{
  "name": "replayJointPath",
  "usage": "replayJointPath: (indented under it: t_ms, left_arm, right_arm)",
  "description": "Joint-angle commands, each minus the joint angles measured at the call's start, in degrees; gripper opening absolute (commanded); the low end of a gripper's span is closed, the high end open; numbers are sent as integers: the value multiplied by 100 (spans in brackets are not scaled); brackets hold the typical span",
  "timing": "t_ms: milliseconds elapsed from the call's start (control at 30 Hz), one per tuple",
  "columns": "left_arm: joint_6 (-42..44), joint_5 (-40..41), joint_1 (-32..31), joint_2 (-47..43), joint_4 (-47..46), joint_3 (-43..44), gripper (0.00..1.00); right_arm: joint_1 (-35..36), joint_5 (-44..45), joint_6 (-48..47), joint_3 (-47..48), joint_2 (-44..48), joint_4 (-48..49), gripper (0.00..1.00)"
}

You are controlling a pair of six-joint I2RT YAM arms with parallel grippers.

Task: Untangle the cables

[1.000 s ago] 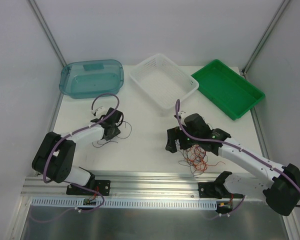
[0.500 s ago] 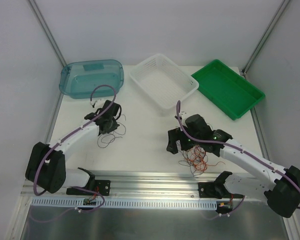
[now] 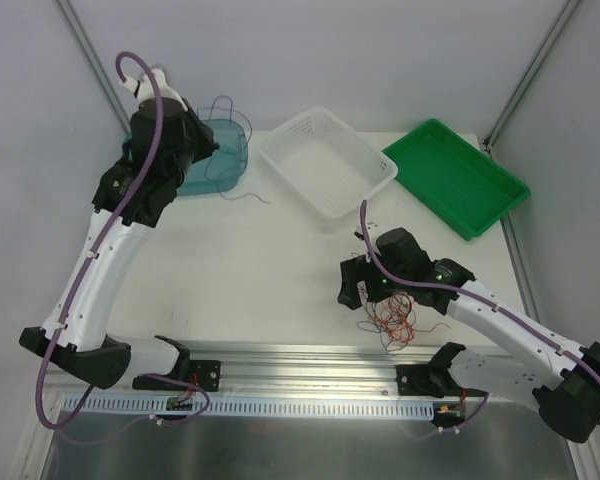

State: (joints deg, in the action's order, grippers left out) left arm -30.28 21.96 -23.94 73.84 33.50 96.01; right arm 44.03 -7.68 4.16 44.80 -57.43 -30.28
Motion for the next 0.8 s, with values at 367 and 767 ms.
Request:
replayJointPath:
  t_ms: [367, 767]
  left_arm:
    - [1507, -253, 1312, 2360, -334, 3477, 0]
    - [2061, -630, 2174, 3846, -1547, 3198, 0]
  right_arm:
    - [18, -75, 32, 512, -110, -338, 97]
    - [27, -181, -65, 864, -743, -531, 97]
